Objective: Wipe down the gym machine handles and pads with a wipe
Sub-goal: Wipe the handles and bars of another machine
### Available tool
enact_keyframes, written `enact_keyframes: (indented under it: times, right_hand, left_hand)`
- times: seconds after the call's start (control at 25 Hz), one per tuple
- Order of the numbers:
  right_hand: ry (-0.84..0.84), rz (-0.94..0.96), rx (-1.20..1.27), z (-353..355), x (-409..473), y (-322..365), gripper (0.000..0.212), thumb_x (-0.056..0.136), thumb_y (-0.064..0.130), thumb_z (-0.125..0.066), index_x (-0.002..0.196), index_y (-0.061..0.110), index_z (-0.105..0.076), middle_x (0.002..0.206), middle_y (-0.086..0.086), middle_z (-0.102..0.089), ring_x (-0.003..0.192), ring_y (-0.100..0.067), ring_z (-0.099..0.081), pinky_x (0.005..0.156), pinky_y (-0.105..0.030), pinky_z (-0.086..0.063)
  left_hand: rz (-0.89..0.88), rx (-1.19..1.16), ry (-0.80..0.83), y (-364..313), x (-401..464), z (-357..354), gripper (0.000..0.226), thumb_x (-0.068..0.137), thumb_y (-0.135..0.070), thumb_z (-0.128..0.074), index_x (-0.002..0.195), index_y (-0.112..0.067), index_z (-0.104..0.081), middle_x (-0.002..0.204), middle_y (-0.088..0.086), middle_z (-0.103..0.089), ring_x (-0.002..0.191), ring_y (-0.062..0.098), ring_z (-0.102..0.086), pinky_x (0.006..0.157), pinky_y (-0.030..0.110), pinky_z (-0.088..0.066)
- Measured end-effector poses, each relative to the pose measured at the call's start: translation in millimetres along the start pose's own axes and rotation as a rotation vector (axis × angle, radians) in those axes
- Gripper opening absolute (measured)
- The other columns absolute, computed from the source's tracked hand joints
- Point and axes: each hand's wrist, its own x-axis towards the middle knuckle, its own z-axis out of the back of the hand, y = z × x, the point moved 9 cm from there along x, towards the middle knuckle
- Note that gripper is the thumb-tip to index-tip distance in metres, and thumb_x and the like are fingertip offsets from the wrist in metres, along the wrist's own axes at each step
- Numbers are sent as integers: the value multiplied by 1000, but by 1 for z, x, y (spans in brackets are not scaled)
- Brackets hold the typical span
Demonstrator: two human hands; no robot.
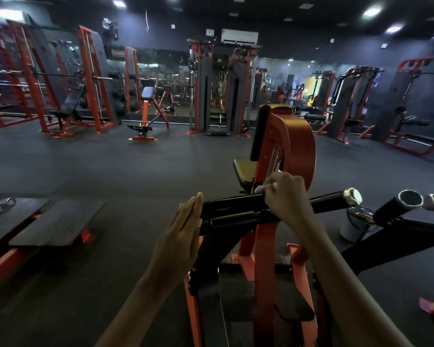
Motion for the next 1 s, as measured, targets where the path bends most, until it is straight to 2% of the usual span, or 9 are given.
enact_keyframes:
  times: [0.12,0.28,0.4,0.52,0.68,0.76,0.84,0.92,1.0]
  right_hand:
    - [246,76,-66,-28,6,53,13,80,3,-57,72,-3,-66,71,-14,-67,65,-25,-65,60,-33,-55]
    - [429,252,-80,-61,-7,119,24,83,6,-54,60,3,-58,62,-11,-60,59,-24,-59,61,-33,-48]
    - [456,315,-112,-61,-7,119,17,85,6,-52,75,6,-66,79,-8,-66,75,-23,-62,69,-36,-55]
    - [491,237,-305,-45,9,61,24,86,2,-51,93,15,-70,95,-4,-66,91,-21,-62,80,-38,-53]
    - [414,9,-335,-14,27,-12,30,85,1,-50,74,26,-63,98,-8,-65,85,-20,-62,80,-38,-53]
    - [325,-11,-375,-10,24,-17,25,84,0,-52,76,20,-64,95,-9,-65,83,-23,-62,76,-40,-54]
    - [167,27,-367,-3,13,-8,19,84,-2,-55,87,11,-67,95,-10,-65,84,-25,-62,69,-34,-51]
    - [35,136,-194,4,-8,14,20,84,-5,-55,93,6,-69,94,-10,-65,84,-23,-63,67,-23,-45]
    - [-33,251,37,6,-33,51,21,87,-5,-54,98,5,-69,100,-9,-66,87,-17,-64,72,-13,-47]
  left_hand:
    - [-33,36,-15,-1,1,0,48,103,-27,-23,141,3,-31,142,20,-41,131,24,-39,104,42,-41]
    - [-43,48,-14,-1,3,2,48,104,-31,-17,141,-1,-26,142,19,-38,131,24,-36,108,37,-34]
    - [-46,16,22,-2,3,2,49,103,-30,-17,142,-1,-23,145,18,-31,136,22,-29,115,28,-20]
    - [-49,-12,53,-2,2,3,50,104,-30,-18,141,3,-26,146,18,-31,136,22,-29,117,23,-12]
    - [-45,-32,89,-4,4,4,50,104,-31,-18,139,3,-28,144,16,-32,136,18,-26,114,12,-7]
    - [-59,-43,95,-3,5,6,50,104,-32,-19,139,2,-30,145,14,-33,136,17,-27,114,11,-9]
    - [-60,-104,110,0,6,8,49,102,-32,-26,141,-2,-29,146,10,-32,136,16,-30,114,17,-18]
    - [-30,-170,126,5,6,16,51,98,-31,-34,142,-5,-32,145,8,-38,134,16,-38,110,26,-34]
    - [4,-188,104,13,4,32,49,95,-29,-40,137,-5,-43,138,10,-50,127,12,-46,104,24,-41]
